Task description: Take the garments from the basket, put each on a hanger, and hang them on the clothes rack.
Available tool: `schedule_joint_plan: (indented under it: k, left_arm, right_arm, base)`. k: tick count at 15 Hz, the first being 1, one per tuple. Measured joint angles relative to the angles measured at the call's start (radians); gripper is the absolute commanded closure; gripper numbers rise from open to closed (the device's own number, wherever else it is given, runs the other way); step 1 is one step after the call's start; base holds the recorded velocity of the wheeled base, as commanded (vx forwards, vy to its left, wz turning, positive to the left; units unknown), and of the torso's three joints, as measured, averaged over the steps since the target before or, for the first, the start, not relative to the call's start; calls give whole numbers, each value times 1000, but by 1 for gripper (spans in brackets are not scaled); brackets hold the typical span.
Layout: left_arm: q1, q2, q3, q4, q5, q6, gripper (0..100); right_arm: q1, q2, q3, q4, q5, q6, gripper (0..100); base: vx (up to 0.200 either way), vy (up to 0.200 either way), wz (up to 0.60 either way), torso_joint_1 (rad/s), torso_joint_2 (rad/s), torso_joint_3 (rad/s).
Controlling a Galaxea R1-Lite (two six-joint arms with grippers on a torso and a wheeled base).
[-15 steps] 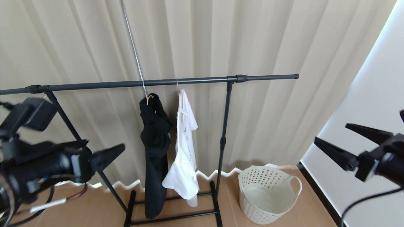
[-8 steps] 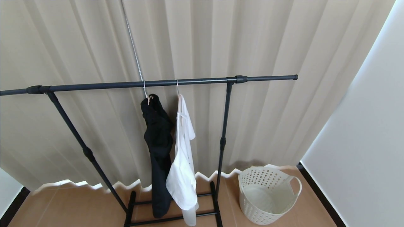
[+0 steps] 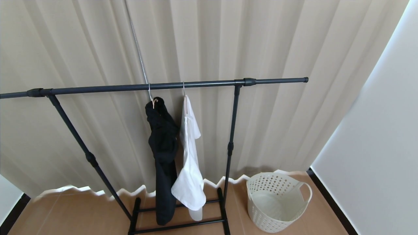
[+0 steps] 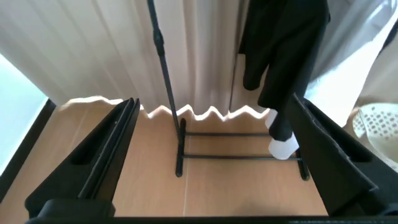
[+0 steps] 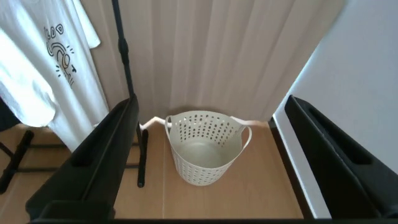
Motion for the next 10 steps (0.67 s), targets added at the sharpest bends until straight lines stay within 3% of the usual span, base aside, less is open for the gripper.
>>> schedule_joint_plan:
  k: [2,3,4,10]
  left_arm:
    - [68,-39,6,-24,-25,-3,0]
    - [80,-59,18,-53,-35,-49,0]
    - [85,-71,30,-72,-49,-79,0]
    - [88,-92,46,-83,-82,-83,0]
  right_arm:
    - [0,-10,1,-1,3,3,0]
    - [-1,-13,1,-1,7,10,0]
    - [-1,-14,1,0,9,23,0]
    - [-1,-16,0,-2,10,47,0]
  base:
    - [0,0,0,0,0,0]
    - [0,0,0,0,0,0]
    - [0,0,0,0,0,0]
    - [0,0,0,0,0,0]
